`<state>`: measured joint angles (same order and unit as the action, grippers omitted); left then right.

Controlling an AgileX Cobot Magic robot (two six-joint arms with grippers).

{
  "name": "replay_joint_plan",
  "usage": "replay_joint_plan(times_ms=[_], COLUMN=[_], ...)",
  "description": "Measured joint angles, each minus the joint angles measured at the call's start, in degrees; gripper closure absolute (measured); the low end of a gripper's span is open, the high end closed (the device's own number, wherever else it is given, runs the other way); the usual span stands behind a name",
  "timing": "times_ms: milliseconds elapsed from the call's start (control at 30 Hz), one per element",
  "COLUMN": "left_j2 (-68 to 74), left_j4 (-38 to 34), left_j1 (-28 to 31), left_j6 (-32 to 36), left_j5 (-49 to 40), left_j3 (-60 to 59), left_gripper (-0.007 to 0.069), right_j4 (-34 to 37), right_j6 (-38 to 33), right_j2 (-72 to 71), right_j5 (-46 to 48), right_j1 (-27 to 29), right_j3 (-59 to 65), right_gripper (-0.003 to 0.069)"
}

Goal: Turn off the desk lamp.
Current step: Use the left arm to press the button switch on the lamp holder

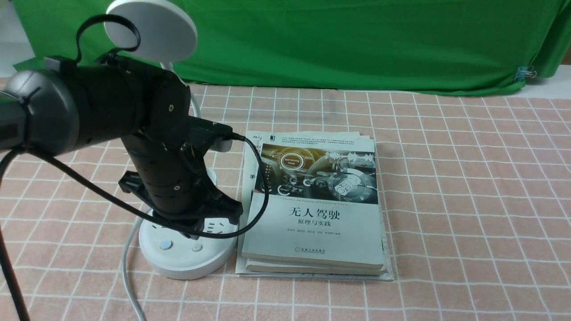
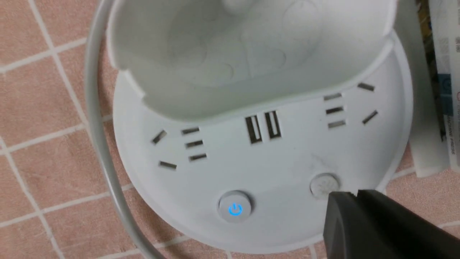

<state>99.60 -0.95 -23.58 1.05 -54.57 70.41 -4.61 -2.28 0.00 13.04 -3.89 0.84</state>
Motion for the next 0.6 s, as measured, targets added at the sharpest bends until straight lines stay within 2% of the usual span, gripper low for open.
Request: replay_joint_plan(times_ms=[233,600], left_j2=[4.90,4.49], left_j4=[-1.06,-1.19], left_j1=[0.00,0.00], left_j6=[0.00,0.00], left_j5=[1.28,2.04], left_j3=[-0.55,-0.48], left_gripper=[0.0619,0.0619], right_j4=[0.00,0.00], right_j6=[0.00,0.00], right_j2=[0.00,0.00], right_j5=[0.00,0.00], right_j1=[0.00,0.00], right_j3=[0.00,0.00], right_gripper=[0.0419,0.0419])
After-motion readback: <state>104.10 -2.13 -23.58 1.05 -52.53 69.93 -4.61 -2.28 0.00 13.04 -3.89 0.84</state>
